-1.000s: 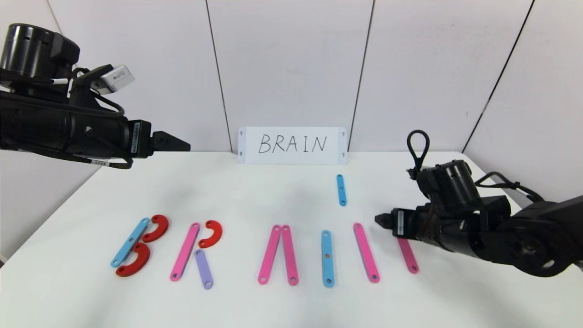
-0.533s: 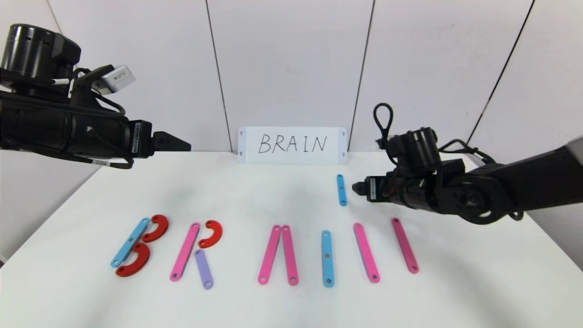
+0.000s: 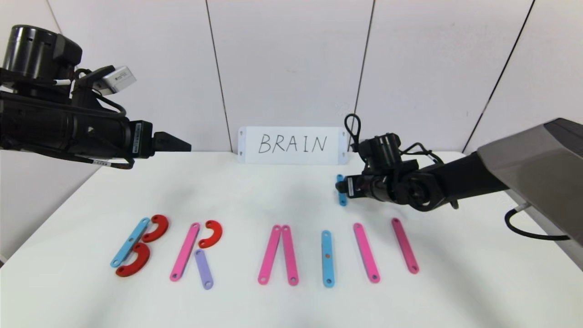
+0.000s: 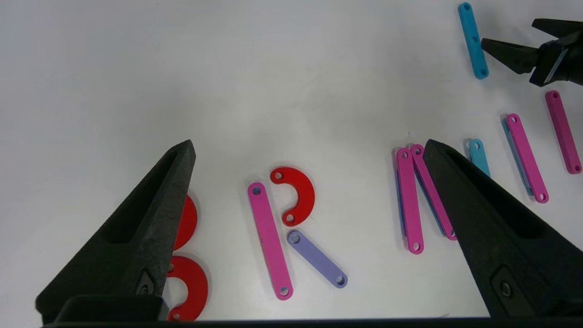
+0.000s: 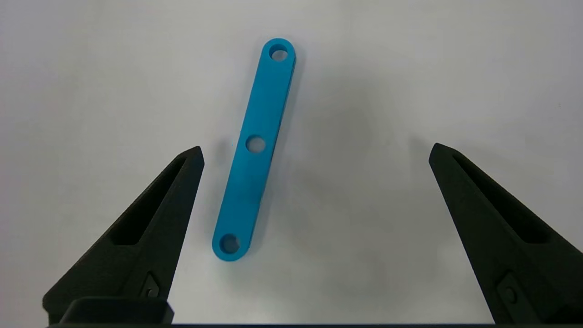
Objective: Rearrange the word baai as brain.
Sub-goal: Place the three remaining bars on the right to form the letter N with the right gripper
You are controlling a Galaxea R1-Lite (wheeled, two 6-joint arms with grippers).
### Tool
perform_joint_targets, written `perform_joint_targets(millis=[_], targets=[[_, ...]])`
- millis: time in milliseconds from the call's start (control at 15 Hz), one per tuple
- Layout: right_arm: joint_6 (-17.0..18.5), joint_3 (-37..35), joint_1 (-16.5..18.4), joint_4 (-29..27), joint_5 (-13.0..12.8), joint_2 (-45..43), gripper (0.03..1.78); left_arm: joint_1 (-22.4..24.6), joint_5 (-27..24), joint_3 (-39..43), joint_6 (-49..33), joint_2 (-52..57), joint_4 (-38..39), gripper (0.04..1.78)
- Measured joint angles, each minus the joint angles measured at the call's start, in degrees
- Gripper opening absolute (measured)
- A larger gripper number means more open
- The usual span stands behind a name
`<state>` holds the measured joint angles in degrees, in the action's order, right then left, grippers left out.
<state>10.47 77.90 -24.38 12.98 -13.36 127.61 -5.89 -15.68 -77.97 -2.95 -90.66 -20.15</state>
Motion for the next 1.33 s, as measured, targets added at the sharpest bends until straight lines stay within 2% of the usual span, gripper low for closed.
perform_joint_targets(millis=[400,533,733,1000,1067,1200,1333], targets=[[-1.0,5.0,-1.1,-0.2,0.0,4.4,1.73,0.0,0.0,0.0,0.0,-0.1,-0.1,1.74],[-0.8,5.2,-1.4,-0.1,0.0,5.2,1.63,0.0,0.0,0.0,0.0,-0.1,-0.1,1.74],[-0.6,5.2,-1.6,0.2,0.0,5.9,1.30,0.0,0.0,0.0,0.0,-0.1,-0.1,1.74],[-0.3,5.2,-1.7,0.5,0.0,6.3,0.58,0.0,0.0,0.1,0.0,-0.1,-0.2,1.74],[-0.3,5.2,-1.7,0.5,0.0,6.4,0.44,-0.1,0.0,0.1,0.0,-0.1,-0.2,1.74],[-0.2,5.2,-1.7,0.6,0.0,6.5,0.28,-0.1,-0.1,0.1,0.0,-0.1,-0.2,1.74],[-0.2,5.2,-1.7,0.6,0.0,6.5,0.27,-0.1,0.0,0.1,0.0,0.0,-0.2,1.74]])
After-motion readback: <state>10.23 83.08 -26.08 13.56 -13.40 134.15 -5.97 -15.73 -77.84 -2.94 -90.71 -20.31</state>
